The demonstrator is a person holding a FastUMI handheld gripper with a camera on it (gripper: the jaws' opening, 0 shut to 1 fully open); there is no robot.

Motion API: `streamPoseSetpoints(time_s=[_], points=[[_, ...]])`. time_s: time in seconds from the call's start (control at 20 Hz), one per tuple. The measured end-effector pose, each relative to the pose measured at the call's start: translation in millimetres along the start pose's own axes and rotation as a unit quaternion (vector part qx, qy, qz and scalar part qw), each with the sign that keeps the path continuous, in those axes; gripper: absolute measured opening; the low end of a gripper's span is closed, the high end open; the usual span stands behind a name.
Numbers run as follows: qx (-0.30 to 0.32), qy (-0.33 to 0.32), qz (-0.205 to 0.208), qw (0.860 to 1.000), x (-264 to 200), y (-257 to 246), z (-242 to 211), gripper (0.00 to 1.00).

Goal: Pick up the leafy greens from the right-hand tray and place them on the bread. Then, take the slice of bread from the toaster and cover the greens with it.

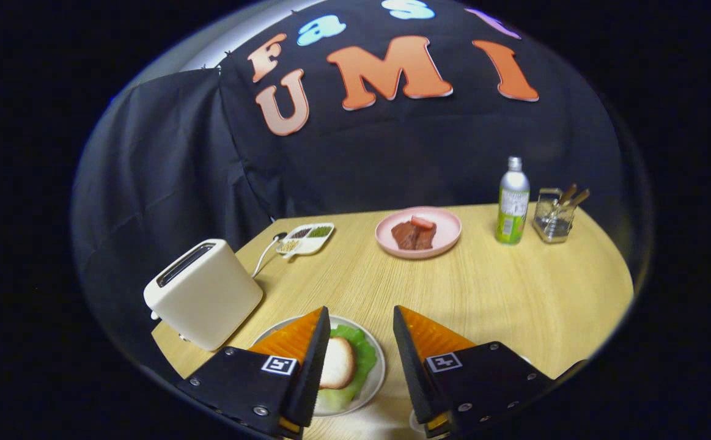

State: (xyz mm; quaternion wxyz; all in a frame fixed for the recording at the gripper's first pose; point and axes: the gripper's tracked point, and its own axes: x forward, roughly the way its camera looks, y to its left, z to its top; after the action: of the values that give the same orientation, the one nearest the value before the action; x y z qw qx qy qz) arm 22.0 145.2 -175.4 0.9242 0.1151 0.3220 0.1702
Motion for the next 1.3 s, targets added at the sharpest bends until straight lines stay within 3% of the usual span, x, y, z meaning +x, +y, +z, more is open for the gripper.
streamPoseSetpoints(time_s=[0.3, 0.75, 0.95, 1.3], points=[[-0.042, -0.146, -0.05, 0.987, -45, -15, 74, 0.81], [-0.088, -0.287, -0.106, 0.948, -121, -13, 145, 0.9], [-0.108, -0.325, -0.146, 0.928, -143, -20, 159, 0.93], [-0.075, -0.342, -0.152, 0.924, -153, -25, 157, 0.96]])
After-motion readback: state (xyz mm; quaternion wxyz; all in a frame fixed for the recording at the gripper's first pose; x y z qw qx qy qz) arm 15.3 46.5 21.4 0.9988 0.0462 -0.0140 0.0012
